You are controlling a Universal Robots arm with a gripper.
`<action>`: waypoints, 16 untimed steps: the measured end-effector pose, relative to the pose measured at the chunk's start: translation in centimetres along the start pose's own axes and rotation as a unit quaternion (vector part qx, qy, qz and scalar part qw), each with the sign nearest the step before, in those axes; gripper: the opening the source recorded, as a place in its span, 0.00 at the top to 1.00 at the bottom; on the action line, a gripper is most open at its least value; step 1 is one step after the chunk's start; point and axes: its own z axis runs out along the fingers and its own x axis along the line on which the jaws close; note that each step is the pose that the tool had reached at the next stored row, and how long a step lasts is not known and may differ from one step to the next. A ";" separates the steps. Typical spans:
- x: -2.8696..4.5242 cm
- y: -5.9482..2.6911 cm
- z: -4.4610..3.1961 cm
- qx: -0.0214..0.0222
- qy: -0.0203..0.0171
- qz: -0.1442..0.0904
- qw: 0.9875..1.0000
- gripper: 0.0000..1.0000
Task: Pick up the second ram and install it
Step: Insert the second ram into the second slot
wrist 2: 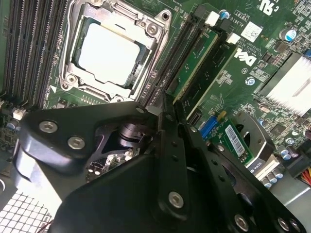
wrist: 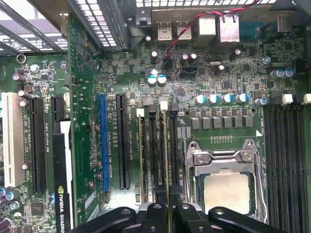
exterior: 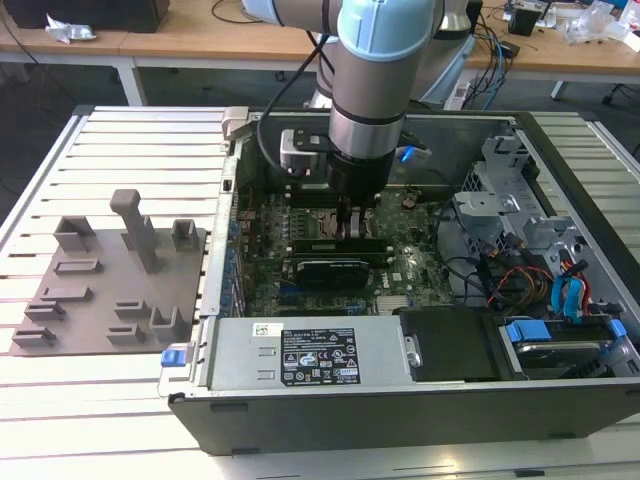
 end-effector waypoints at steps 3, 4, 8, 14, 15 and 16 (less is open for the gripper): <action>-0.05 -0.06 0.22 0.000 0.000 0.000 1.000 0.87; -0.06 -0.08 0.28 0.000 0.000 0.000 1.000 0.87; -0.08 -0.12 0.41 0.000 -0.001 0.000 1.000 0.87; -0.13 -0.07 -1.52 0.000 -0.001 0.000 1.000 0.79; -0.19 -0.05 -1.97 0.000 0.000 0.000 1.000 0.79; -0.52 -0.01 -3.34 0.000 0.002 0.000 1.000 0.81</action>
